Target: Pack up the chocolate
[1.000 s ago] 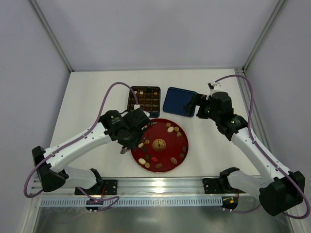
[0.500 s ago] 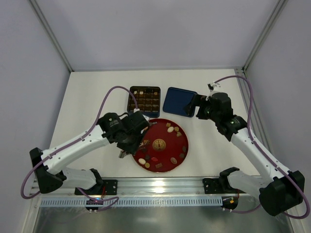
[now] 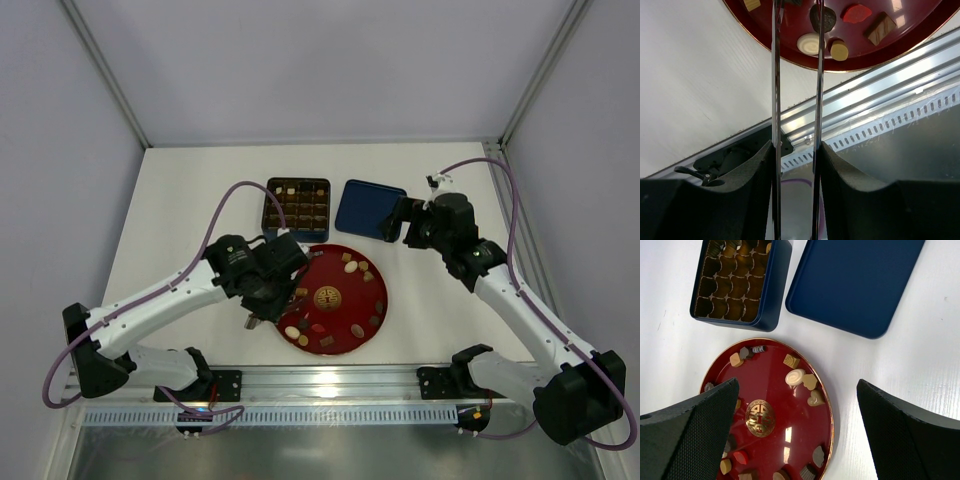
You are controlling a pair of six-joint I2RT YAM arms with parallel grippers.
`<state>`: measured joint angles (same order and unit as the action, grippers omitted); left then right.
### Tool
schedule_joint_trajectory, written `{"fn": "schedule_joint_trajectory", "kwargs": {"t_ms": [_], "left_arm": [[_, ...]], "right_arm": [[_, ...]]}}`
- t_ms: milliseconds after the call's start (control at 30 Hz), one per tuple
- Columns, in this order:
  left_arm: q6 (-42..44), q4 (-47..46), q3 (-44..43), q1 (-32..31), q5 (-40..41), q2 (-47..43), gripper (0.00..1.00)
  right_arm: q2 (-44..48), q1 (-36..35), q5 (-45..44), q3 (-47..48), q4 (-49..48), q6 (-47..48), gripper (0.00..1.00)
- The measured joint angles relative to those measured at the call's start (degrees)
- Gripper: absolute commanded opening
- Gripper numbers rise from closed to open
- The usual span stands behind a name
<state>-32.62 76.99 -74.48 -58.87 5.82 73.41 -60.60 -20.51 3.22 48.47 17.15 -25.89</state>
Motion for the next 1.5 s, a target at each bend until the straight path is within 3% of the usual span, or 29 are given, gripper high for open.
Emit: {"fn": "schedule_joint_trajectory", "kwargs": {"t_ms": [1500], "left_arm": [[0.5, 0.0, 2.7, 0.0, 0.3, 3.6, 0.38]], "right_arm": [[1.1, 0.0, -0.1, -1.6, -0.4, -0.2, 1.0]]}}
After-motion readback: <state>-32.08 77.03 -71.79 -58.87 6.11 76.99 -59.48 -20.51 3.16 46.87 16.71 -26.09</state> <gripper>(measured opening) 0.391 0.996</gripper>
